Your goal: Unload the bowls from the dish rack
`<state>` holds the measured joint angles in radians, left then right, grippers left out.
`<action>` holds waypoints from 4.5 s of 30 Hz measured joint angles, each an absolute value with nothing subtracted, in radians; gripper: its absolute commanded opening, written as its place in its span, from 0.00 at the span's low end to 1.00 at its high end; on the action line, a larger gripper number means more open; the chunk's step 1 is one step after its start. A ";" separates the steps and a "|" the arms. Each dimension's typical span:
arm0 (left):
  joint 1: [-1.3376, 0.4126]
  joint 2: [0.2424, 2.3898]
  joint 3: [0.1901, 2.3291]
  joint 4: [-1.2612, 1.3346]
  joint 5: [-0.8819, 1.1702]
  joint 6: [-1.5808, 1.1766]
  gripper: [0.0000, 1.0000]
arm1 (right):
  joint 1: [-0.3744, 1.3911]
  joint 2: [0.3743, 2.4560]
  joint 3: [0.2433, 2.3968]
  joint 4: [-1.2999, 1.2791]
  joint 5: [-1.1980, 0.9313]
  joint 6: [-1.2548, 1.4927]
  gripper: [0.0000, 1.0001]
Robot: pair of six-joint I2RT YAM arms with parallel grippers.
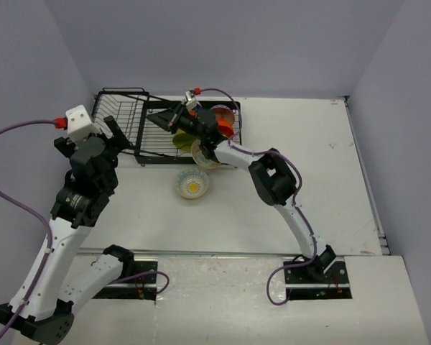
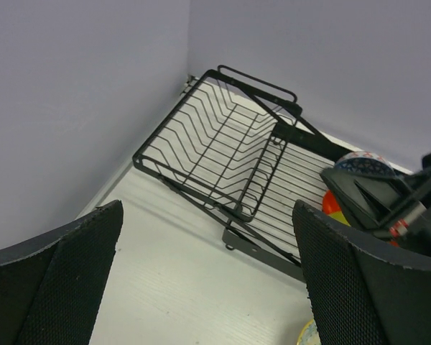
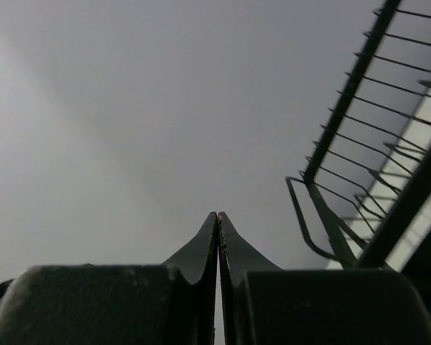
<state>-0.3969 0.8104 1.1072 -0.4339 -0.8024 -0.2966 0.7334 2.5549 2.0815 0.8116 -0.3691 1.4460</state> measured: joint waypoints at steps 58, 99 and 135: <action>-0.350 0.564 0.924 -0.982 -0.147 -0.618 1.00 | 0.522 0.105 0.838 -0.907 0.410 0.765 0.99; -0.350 0.479 0.873 -0.720 -0.305 -0.479 1.00 | 0.522 0.064 0.691 -0.759 0.477 0.807 0.99; -0.422 1.759 1.625 -0.515 -0.273 0.279 0.99 | 0.522 0.488 0.787 -0.348 0.467 0.445 0.99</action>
